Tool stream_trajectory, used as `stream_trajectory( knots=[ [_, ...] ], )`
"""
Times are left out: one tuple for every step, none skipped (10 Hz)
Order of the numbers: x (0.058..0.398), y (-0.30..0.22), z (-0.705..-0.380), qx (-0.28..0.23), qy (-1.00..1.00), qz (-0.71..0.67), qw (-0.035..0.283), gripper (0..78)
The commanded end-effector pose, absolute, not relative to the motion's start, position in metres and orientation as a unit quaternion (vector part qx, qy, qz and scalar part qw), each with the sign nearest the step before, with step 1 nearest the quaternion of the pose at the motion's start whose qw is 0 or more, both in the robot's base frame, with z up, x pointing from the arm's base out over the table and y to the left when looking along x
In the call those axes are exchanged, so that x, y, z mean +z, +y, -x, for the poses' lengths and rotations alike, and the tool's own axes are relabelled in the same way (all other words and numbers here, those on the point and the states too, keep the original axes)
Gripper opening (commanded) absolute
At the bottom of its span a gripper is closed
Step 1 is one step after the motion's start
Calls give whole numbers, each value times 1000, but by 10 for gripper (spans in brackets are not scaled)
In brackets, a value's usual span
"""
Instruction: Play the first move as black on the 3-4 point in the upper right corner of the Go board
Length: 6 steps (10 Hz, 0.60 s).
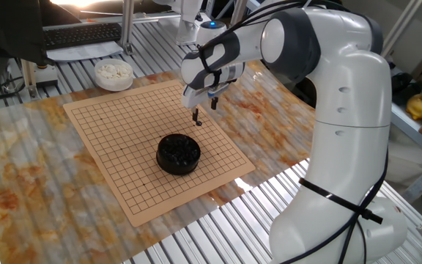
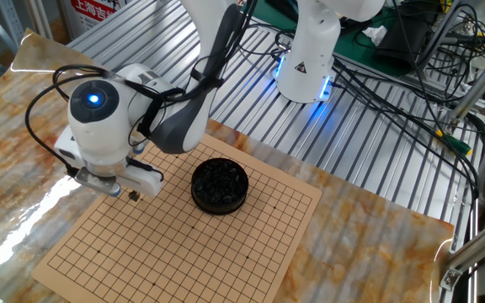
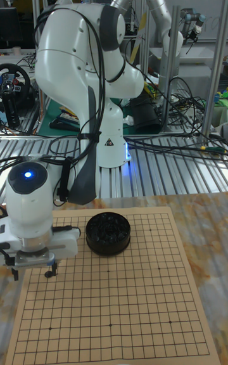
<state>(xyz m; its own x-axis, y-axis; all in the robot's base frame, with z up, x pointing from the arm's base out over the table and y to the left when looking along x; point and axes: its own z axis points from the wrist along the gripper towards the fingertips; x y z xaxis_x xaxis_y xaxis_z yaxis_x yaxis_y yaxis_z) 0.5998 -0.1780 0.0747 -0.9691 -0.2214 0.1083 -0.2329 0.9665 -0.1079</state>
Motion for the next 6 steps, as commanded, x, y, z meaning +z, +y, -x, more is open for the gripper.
stream_trajectory(
  knots=[
    [123, -161, -610, 44, -992, -106, 47, 775],
    [125, -160, -610, 44, -992, -105, 46, 775],
    [133, -154, -611, 45, -993, -103, 44, 775],
    [139, -150, -612, 45, -993, -101, 43, 775],
    [149, -145, -611, 46, -993, -100, 43, 775],
    [157, -142, -611, 46, -993, -99, 43, 775]
  ],
)
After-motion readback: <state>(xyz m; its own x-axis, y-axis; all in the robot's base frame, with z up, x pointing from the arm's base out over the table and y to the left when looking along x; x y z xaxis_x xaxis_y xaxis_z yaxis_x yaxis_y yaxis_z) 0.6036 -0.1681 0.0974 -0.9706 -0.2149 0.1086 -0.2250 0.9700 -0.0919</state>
